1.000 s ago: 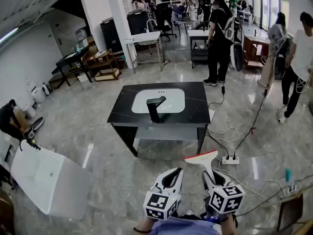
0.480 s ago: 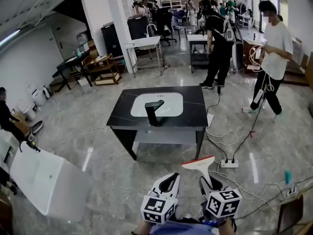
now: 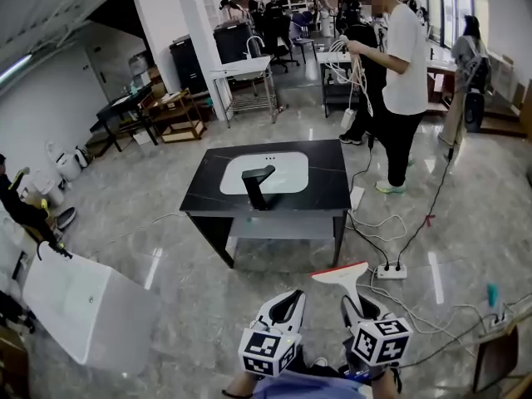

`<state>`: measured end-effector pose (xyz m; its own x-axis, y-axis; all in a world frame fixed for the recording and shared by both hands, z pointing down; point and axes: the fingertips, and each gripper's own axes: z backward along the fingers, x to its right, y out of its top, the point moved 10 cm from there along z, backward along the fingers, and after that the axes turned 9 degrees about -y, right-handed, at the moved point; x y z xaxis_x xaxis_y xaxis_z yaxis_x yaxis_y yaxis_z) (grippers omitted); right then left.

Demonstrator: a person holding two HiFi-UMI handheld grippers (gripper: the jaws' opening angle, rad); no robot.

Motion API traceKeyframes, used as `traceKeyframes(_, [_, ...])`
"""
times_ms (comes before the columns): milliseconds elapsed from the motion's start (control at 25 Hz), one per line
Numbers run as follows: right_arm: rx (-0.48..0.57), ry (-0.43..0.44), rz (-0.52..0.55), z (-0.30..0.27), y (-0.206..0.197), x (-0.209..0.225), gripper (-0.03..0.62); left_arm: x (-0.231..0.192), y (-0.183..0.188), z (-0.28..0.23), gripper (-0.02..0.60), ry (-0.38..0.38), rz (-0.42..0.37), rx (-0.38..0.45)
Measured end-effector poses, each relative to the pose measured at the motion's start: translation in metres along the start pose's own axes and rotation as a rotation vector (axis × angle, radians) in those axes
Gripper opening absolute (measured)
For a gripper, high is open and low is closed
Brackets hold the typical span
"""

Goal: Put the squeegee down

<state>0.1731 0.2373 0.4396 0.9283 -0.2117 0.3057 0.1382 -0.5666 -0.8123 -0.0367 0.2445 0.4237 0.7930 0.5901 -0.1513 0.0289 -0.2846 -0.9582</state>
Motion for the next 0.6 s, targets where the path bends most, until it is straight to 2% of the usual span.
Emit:
traceKeyframes(360, [-0.012, -0.01, -0.028, -0.025, 0.007, 0.009, 0.101, -0.019, 0.003, -0.019, 0.021, -0.003, 0.002, -0.028])
traceKeyframes(600, [-0.034, -0.029, -0.027, -0.06, 0.019, 0.013, 0.101, -0.051, 0.003, -0.045, 0.021, -0.008, 0.006, -0.038])
